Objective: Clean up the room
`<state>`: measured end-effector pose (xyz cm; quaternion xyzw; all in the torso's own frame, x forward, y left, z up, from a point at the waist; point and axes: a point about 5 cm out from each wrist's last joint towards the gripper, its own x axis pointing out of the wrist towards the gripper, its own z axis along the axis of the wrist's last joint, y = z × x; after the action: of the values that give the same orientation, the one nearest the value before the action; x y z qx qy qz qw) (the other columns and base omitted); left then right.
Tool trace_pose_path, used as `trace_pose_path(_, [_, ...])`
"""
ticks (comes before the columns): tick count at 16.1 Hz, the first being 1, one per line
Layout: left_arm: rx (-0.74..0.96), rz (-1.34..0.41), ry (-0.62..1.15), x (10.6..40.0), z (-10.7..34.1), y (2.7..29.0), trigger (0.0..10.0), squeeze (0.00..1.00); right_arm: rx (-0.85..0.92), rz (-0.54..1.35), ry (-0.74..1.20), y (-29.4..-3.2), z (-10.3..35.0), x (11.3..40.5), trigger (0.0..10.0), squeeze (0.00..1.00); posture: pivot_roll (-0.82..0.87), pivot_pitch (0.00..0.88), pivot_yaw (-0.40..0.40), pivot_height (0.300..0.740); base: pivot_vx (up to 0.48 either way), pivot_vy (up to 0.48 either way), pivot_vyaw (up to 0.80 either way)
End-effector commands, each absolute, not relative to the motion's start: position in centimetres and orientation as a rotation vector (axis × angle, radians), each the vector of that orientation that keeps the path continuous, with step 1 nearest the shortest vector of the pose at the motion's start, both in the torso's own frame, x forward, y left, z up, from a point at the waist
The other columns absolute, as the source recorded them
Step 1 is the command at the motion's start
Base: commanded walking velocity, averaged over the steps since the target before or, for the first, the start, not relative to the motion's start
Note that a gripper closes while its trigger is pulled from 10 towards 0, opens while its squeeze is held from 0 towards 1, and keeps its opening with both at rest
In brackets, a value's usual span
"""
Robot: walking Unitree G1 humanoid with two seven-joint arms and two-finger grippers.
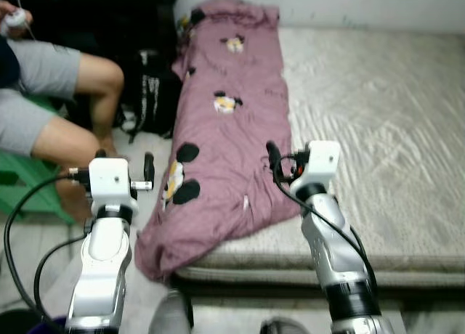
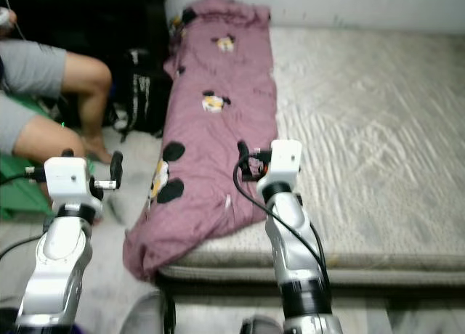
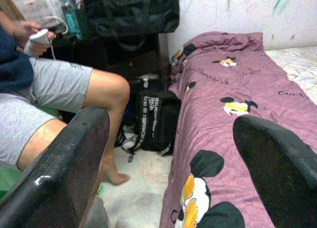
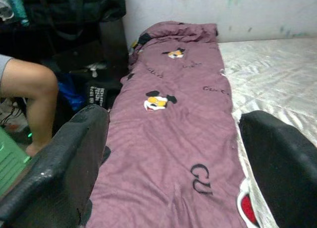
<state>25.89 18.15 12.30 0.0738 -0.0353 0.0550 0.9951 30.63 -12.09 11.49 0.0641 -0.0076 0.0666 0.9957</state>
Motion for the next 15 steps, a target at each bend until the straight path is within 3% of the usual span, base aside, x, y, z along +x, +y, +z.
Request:
trace_pose_path(1, [0.158,0.121,-0.061,25.81,12.07,18.3,10.0,0.0,0.13,0.139,-0.007,-12.03,11.35,30.58,10.0,0.0,0.07,0.071,-0.021,0.626,0.0,0.0,0.0])
trace_pose_path(15, [0.16,0.132,-0.062,25.89,11.99,18.15,10.0,0.0,0.115,0.151,0.005,-11.87,11.03,30.51,10.0,0.0,0.07,0.066,-0.022,0.622,0.0,0.0,0.0])
